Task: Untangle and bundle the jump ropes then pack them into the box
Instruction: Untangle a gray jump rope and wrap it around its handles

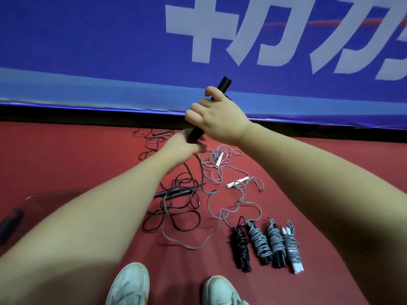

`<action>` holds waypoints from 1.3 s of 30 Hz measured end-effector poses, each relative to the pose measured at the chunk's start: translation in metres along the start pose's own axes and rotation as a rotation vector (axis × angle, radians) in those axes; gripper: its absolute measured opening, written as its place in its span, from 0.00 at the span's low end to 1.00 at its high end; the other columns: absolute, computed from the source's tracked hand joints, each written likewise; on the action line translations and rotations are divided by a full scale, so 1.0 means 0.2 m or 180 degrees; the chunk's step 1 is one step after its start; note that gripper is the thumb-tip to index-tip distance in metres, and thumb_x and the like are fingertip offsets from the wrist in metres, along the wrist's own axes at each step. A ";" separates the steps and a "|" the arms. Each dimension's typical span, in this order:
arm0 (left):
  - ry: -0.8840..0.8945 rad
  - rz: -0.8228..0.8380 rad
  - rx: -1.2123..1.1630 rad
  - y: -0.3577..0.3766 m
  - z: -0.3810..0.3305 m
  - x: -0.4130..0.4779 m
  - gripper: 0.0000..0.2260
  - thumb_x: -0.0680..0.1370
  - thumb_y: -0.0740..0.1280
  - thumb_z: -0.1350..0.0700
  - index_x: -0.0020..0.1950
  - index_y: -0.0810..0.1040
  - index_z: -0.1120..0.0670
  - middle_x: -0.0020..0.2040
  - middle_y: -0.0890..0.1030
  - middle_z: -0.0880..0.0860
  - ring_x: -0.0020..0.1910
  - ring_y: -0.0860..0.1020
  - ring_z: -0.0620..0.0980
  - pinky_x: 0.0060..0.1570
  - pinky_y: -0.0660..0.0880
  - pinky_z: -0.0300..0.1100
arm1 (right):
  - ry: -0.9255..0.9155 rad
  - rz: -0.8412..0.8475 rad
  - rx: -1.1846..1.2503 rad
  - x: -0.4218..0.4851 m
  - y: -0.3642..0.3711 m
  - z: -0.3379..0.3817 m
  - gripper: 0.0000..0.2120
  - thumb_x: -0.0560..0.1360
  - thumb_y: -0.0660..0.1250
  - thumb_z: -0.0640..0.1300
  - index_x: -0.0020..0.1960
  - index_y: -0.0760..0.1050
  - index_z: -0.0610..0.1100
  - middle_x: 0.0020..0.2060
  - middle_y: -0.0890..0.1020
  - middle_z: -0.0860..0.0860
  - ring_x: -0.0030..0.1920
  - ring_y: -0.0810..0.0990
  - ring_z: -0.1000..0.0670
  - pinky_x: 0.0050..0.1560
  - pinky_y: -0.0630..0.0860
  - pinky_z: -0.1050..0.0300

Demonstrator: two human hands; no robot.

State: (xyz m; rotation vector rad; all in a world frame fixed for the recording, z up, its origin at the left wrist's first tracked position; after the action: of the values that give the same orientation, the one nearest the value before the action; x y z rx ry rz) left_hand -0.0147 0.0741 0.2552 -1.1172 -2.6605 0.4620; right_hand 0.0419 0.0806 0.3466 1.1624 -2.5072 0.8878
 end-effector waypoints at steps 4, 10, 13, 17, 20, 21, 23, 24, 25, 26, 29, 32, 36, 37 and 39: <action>0.0139 -0.0157 0.0021 -0.01 0.03 0.04 0.09 0.74 0.70 0.59 0.51 0.74 0.53 0.41 0.80 0.49 0.36 0.81 0.50 0.44 0.76 0.46 | -0.0010 -0.0171 0.0275 -0.07 0.07 0.06 0.11 0.70 0.55 0.32 0.40 0.75 0.41 0.27 0.72 0.48 0.27 0.70 0.45 0.56 0.63 0.51; 0.0162 -0.0204 0.0813 -0.05 0.03 0.02 0.07 0.81 0.60 0.50 0.46 0.70 0.53 0.34 0.72 0.51 0.30 0.71 0.51 0.33 0.69 0.41 | 0.0410 -0.0246 0.0289 -0.08 0.12 0.04 0.13 0.71 0.57 0.35 0.50 0.77 0.43 0.42 0.80 0.45 0.47 0.80 0.43 0.63 0.61 0.46; -0.0173 -0.0557 -0.0130 -0.12 0.11 -0.01 0.12 0.82 0.58 0.49 0.40 0.68 0.52 0.33 0.69 0.51 0.26 0.66 0.48 0.32 0.69 0.41 | 0.1964 -0.0152 0.0897 -0.22 0.13 -0.13 0.26 0.63 0.60 0.37 0.61 0.71 0.46 0.62 0.75 0.43 0.68 0.68 0.43 0.69 0.56 0.47; -0.0248 -0.0773 -0.0663 -0.19 0.12 -0.05 0.12 0.82 0.58 0.48 0.41 0.68 0.52 0.32 0.69 0.49 0.26 0.66 0.46 0.33 0.70 0.40 | 0.4234 0.0969 0.4893 -0.54 0.40 0.15 0.42 0.64 0.67 0.41 0.74 0.53 0.46 0.70 0.65 0.44 0.69 0.66 0.47 0.68 0.64 0.50; -0.0277 -0.0402 -0.1245 -0.14 0.10 -0.04 0.14 0.81 0.60 0.46 0.39 0.67 0.52 0.28 0.66 0.47 0.25 0.64 0.45 0.36 0.69 0.43 | 0.3490 0.2197 0.5951 -0.51 0.44 0.53 0.46 0.71 0.70 0.36 0.77 0.44 0.49 0.75 0.58 0.47 0.72 0.60 0.51 0.67 0.64 0.58; -0.0292 -0.0331 -0.1277 -0.12 0.10 -0.04 0.15 0.81 0.60 0.46 0.38 0.67 0.52 0.27 0.67 0.47 0.25 0.65 0.46 0.38 0.68 0.44 | 0.3357 0.2131 0.6086 -0.47 0.45 0.57 0.43 0.72 0.70 0.36 0.77 0.46 0.48 0.75 0.59 0.48 0.72 0.60 0.54 0.64 0.66 0.62; -0.0334 -0.0306 -0.1323 -0.10 0.10 -0.04 0.16 0.80 0.61 0.45 0.37 0.68 0.53 0.28 0.71 0.48 0.27 0.68 0.47 0.38 0.69 0.43 | 0.3286 0.1777 0.6393 -0.37 0.46 0.62 0.32 0.74 0.67 0.34 0.74 0.57 0.42 0.70 0.67 0.47 0.67 0.67 0.53 0.59 0.70 0.65; -0.0369 -0.0341 -0.1397 -0.10 0.11 -0.04 0.16 0.80 0.61 0.46 0.37 0.69 0.53 0.30 0.72 0.48 0.28 0.70 0.47 0.36 0.70 0.40 | 0.3381 0.1709 0.6471 -0.35 0.47 0.64 0.23 0.76 0.65 0.34 0.69 0.64 0.41 0.65 0.72 0.46 0.62 0.72 0.52 0.58 0.71 0.65; -0.0389 -0.0412 -0.1466 -0.10 0.11 -0.04 0.15 0.81 0.61 0.47 0.38 0.71 0.54 0.31 0.74 0.49 0.28 0.72 0.46 0.34 0.71 0.37 | 0.3490 0.1743 0.6414 -0.33 0.48 0.66 0.14 0.77 0.64 0.36 0.61 0.70 0.42 0.58 0.75 0.45 0.55 0.75 0.51 0.56 0.72 0.62; -0.0378 -0.0481 -0.1512 -0.12 0.11 -0.04 0.13 0.81 0.61 0.49 0.39 0.72 0.54 0.32 0.75 0.50 0.27 0.73 0.45 0.32 0.72 0.35 | 0.3568 0.1812 0.6221 -0.34 0.50 0.68 0.07 0.78 0.62 0.38 0.55 0.73 0.43 0.51 0.76 0.45 0.48 0.76 0.51 0.54 0.73 0.58; -0.0291 -0.0638 -0.1642 -0.16 0.13 -0.04 0.04 0.81 0.62 0.57 0.48 0.73 0.56 0.35 0.76 0.51 0.27 0.74 0.43 0.30 0.74 0.34 | 0.3549 0.2107 0.5580 -0.40 0.50 0.71 0.09 0.81 0.57 0.44 0.43 0.71 0.47 0.35 0.73 0.47 0.29 0.72 0.58 0.36 0.72 0.66; -0.0400 -0.0841 -0.1995 -0.21 0.20 -0.06 0.02 0.81 0.60 0.62 0.50 0.70 0.56 0.36 0.73 0.52 0.28 0.73 0.44 0.32 0.77 0.36 | 0.3282 0.2448 0.4909 -0.47 0.48 0.68 0.11 0.81 0.55 0.49 0.44 0.68 0.45 0.30 0.68 0.53 0.29 0.69 0.58 0.26 0.65 0.71; -0.0502 -0.1324 -0.2476 -0.34 0.25 -0.08 0.09 0.80 0.58 0.68 0.48 0.68 0.55 0.37 0.72 0.53 0.30 0.71 0.45 0.29 0.74 0.36 | 0.2976 0.2759 0.4638 -0.52 0.47 0.68 0.12 0.81 0.55 0.51 0.43 0.68 0.46 0.33 0.70 0.52 0.35 0.68 0.53 0.37 0.67 0.62; -0.0520 -0.1383 -0.2618 -0.37 0.26 -0.08 0.10 0.80 0.57 0.69 0.48 0.68 0.54 0.37 0.73 0.53 0.30 0.71 0.45 0.29 0.72 0.36 | 0.3000 0.2798 0.4641 -0.53 0.46 0.68 0.12 0.81 0.55 0.50 0.42 0.69 0.47 0.33 0.70 0.52 0.34 0.68 0.53 0.38 0.67 0.59; -0.0516 -0.1314 -0.2739 -0.39 0.26 -0.09 0.11 0.79 0.57 0.69 0.50 0.69 0.53 0.37 0.73 0.52 0.29 0.70 0.44 0.28 0.70 0.36 | 0.3044 0.2720 0.4612 -0.54 0.43 0.64 0.13 0.81 0.56 0.50 0.39 0.69 0.50 0.31 0.69 0.54 0.32 0.68 0.55 0.37 0.66 0.59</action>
State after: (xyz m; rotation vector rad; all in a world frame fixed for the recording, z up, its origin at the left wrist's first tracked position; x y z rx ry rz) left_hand -0.0706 -0.0015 0.2337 -0.6372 -3.1897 -0.7633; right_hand 0.0522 0.1114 0.1613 -0.4127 -1.1964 2.7415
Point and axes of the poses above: each hand's wrist, its own x-axis towards the middle knuckle, its own y-axis out of the palm, z = x × y, the point moved 9 cm from there along x, towards the middle knuckle
